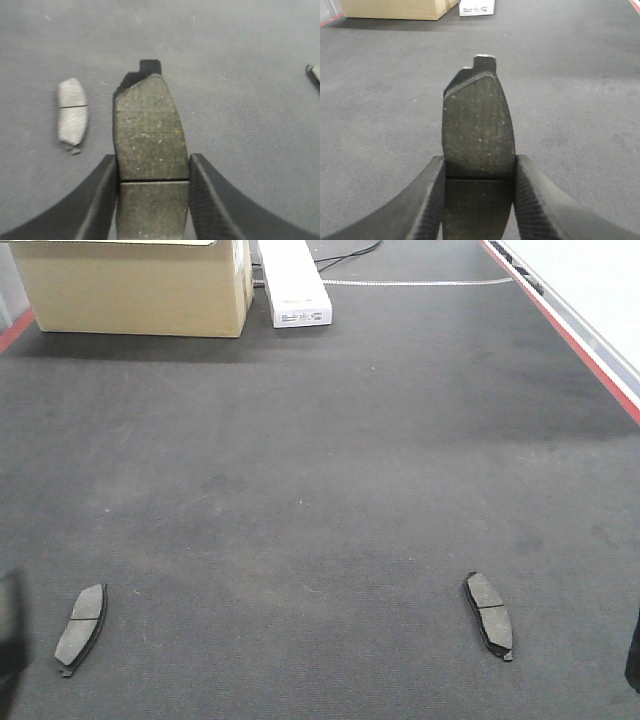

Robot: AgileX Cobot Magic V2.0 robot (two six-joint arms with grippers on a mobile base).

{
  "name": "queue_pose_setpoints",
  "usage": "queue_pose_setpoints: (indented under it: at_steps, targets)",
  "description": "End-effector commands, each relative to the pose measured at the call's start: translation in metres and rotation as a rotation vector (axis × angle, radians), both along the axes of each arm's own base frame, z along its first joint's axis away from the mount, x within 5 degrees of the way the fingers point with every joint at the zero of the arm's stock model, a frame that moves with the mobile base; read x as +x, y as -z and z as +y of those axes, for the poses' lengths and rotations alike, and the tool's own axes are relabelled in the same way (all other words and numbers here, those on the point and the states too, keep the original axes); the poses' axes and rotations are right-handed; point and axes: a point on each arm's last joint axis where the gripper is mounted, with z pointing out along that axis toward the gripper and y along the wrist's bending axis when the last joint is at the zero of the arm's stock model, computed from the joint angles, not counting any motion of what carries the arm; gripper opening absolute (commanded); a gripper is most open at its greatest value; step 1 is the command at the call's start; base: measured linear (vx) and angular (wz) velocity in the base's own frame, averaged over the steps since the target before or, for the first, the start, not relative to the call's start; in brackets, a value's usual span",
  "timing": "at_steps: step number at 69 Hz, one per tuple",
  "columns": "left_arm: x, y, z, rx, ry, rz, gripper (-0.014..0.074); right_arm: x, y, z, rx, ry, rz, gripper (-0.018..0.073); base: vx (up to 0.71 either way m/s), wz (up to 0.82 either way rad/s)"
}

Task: Move and align brake pads A on conveyor
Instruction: 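Lower the left gripper's pad onto the belt beside the placed pad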

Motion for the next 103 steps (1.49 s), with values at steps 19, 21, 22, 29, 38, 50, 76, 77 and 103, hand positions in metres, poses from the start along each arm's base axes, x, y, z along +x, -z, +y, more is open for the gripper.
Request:
queue_pose_setpoints:
  at_steps: [19, 21, 22, 29, 38, 50, 76, 77, 103]
  targets:
    - [0.116, 0.011, -0.068, 0.049, 0.012, 0.116, 0.0009, 0.002, -0.019, -0.001, 0.012, 0.010, -0.126, -0.0004, 0.00, 0.00]
    - [0.125, 0.018, -0.073, 0.061, 0.013, 0.140, 0.0011, 0.002, -0.019, -0.001, 0.012, 0.010, -0.126, -0.0004, 0.00, 0.00]
    - [0.129, 0.021, -0.075, 0.063, 0.013, 0.149, 0.0011, 0.002, -0.019, -0.001, 0.012, 0.010, -0.126, -0.0004, 0.00, 0.00]
    - [0.152, 0.039, -0.089, 0.074, 0.004, 0.198, 0.0015, 0.002, -0.019, -0.001, 0.012, 0.010, -0.126, -0.0004, 0.00, 0.00]
    - [0.175, 0.061, -0.103, 0.050, -0.057, 0.267, 0.0027, 0.002, -0.019, -0.001, 0.012, 0.010, -0.126, -0.0004, 0.00, 0.00]
    - [0.188, 0.084, -0.110, 0.029, -0.101, 0.310, 0.0071, 0.002, -0.019, -0.001, 0.012, 0.010, -0.126, -0.0004, 0.00, 0.00]
    - [0.190, 0.114, -0.109, 0.102, -0.159, 0.425, 0.0302, 0.002, -0.019, -0.001, 0.012, 0.010, -0.126, -0.0004, 0.00, 0.00]
    - [0.190, 0.114, -0.108, 0.104, -0.160, 0.428, 0.0314, 0.002, -0.019, -0.001, 0.012, 0.010, -0.126, -0.0004, 0.00, 0.00]
    - [0.182, 0.088, -0.107, 0.105, -0.106, 0.361, 0.0402, 0.002, -0.019, -0.001, 0.012, 0.010, -0.126, -0.0004, 0.00, 0.00]
